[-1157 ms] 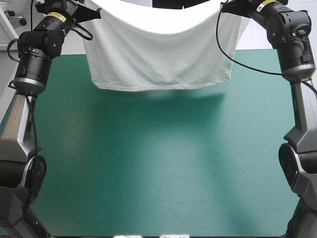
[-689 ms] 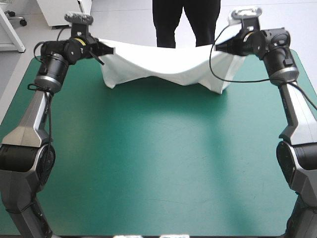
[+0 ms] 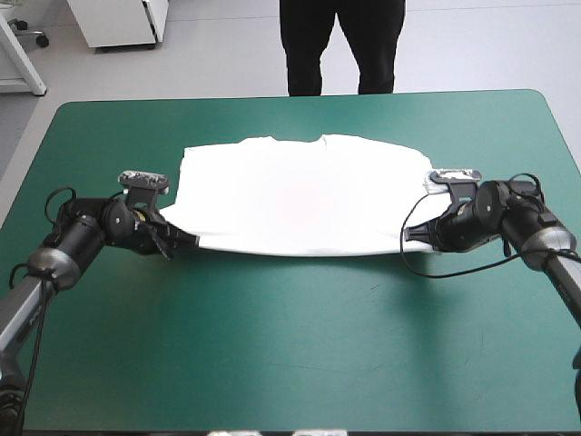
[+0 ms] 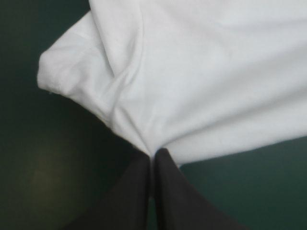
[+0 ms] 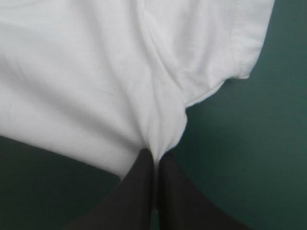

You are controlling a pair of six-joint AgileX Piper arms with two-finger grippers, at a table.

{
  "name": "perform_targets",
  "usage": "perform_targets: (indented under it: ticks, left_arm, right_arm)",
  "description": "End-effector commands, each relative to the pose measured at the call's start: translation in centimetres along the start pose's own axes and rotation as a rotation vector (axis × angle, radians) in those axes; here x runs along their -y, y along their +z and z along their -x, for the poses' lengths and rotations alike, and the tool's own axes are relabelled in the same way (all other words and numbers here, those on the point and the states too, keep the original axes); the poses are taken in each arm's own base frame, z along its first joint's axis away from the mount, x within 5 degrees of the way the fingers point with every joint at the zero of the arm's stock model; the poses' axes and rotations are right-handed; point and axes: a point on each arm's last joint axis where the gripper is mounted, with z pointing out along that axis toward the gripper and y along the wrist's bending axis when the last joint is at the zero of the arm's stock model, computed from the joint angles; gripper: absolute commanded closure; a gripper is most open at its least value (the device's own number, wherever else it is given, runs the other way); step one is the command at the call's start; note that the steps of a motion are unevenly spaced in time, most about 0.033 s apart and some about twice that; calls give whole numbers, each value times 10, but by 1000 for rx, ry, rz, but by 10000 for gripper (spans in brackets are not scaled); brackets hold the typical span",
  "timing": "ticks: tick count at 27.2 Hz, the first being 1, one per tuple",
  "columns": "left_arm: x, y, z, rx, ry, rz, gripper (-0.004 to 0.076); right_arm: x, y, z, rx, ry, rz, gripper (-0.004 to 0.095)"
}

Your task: Fold the cloth

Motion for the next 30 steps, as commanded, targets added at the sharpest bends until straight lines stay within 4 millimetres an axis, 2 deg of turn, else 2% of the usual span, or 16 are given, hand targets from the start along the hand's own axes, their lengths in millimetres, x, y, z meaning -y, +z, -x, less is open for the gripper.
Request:
perform_targets:
  ticks: [1, 4, 6, 13, 15, 16, 17, 22, 24, 27, 30]
  left_arm:
    - [5, -14, -26, 8, -26, -20, 733]
    - [8, -16, -57, -44, -44, -40, 733]
    - [9, -19, -67, -62, -45, -43, 733]
    - [12, -27, -81, -167, -40, -60, 732]
    - [12, -27, -83, -182, -33, -61, 705]
    - [12, -27, -83, -187, -31, -62, 676]
    - [12, -28, -84, -195, -25, -63, 614]
    - [10, -29, -90, -268, 28, -47, 265]
    - [9, -34, -88, -284, -9, -36, 178]
    - [8, -50, -75, -260, -4, -20, 157]
    - [2, -72, -57, -177, 3, 53, 158]
  right_arm:
    - [-3, -17, -20, 47, 12, 25, 925]
    - [-6, -23, -45, 23, 42, 59, 925]
    - [-7, -26, -54, 13, 52, 71, 924]
    - [-12, -33, -72, -93, 87, 128, 924]
    - [-13, -33, -74, -113, 88, 133, 895]
    - [-13, -33, -75, -118, 88, 134, 864]
    - [-13, -33, -75, -125, 80, 131, 810]
    - [-13, -34, -77, -149, 81, 127, 438]
    - [-13, -36, -77, -155, 85, 132, 351]
    - [-15, -46, -70, -141, 74, 137, 345]
    - [-16, -65, -57, -67, 60, 127, 353]
